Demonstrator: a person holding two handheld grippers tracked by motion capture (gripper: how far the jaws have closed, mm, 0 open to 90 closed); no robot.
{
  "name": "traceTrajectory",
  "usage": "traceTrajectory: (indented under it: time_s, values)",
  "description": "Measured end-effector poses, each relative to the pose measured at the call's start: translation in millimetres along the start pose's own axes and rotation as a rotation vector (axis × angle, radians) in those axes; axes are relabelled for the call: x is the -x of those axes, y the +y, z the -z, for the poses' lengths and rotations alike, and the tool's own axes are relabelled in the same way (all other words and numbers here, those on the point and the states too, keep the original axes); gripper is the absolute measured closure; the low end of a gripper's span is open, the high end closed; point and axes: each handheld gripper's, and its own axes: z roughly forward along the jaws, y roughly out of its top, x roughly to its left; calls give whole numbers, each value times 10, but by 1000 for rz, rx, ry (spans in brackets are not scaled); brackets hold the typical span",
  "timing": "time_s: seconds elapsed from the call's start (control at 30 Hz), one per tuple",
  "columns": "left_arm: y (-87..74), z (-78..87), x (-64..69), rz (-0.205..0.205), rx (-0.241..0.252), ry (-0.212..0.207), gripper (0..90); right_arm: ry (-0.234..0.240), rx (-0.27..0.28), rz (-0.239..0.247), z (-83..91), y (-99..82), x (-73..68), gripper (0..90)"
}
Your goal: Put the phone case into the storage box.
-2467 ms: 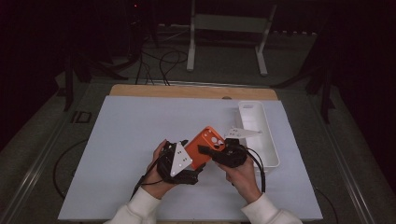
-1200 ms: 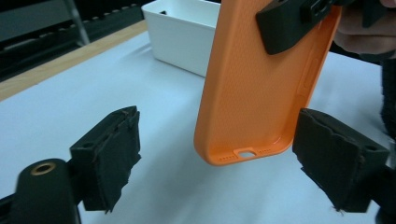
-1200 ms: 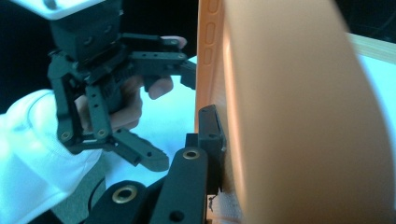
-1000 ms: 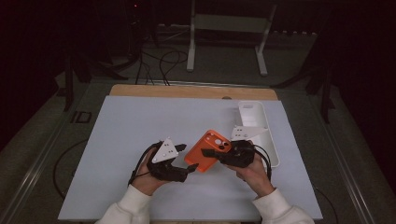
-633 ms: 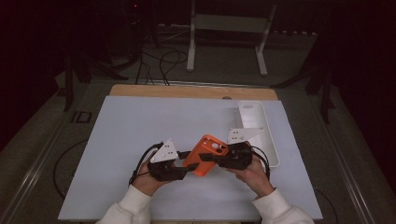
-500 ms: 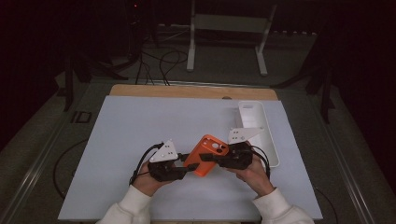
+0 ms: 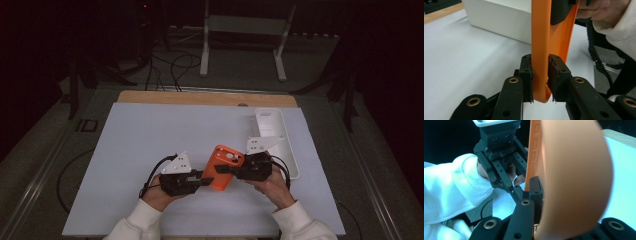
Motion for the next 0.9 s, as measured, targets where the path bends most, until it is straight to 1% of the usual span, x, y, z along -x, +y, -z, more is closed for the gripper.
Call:
traceTrajectory:
  time_s: [0.03,0.07,0.13,0.17,0.33,0.37,0.47,0.5,0.53,0.57,0.6,0.63,0.7,0.73,0.77,0.83,0.87,0.9]
  values:
    - [-3,-1,-5,6,7,-13,778,-3,2,2,5,2,0,841]
    - [-3,-1,-5,6,7,-13,789,-3,2,2,5,2,0,841]
    - [-2,0,-7,8,8,-15,800,-15,9,4,11,5,-5,814]
    - [-4,-1,-3,3,8,-5,802,-19,9,5,10,7,-12,807]
    - [-4,-3,6,4,10,3,805,-32,13,0,6,7,-10,768]
    - [-4,0,2,7,18,3,805,-38,16,-2,5,8,-11,759]
    - [0,2,10,5,26,30,807,-66,26,-11,-2,13,-4,691]
    - [0,2,10,5,26,30,807,-66,26,-11,-2,13,-4,691]
    - [-1,7,11,6,31,40,807,-72,29,-15,-6,14,-1,669]
    - [0,12,11,8,35,51,808,-100,33,-28,-13,15,7,616]
    - [1,22,5,10,43,65,807,-113,33,-28,-15,15,9,596]
    - [1,29,3,16,49,71,808,-127,32,-28,-18,14,13,585]
    - [5,50,-6,19,57,84,808,-138,37,-35,-19,13,15,515]
    - [5,50,-6,19,57,84,808,-138,37,-35,-19,13,15,515]
    - [9,71,-15,22,64,99,808,-157,46,-52,-11,15,23,442]
    - [10,79,-17,24,66,107,808,-160,51,-58,-7,14,27,425]
    - [12,89,-19,26,69,121,808,-174,59,-71,6,10,39,377]
    - [13,98,-25,29,71,127,807,-180,61,-74,8,9,39,367]
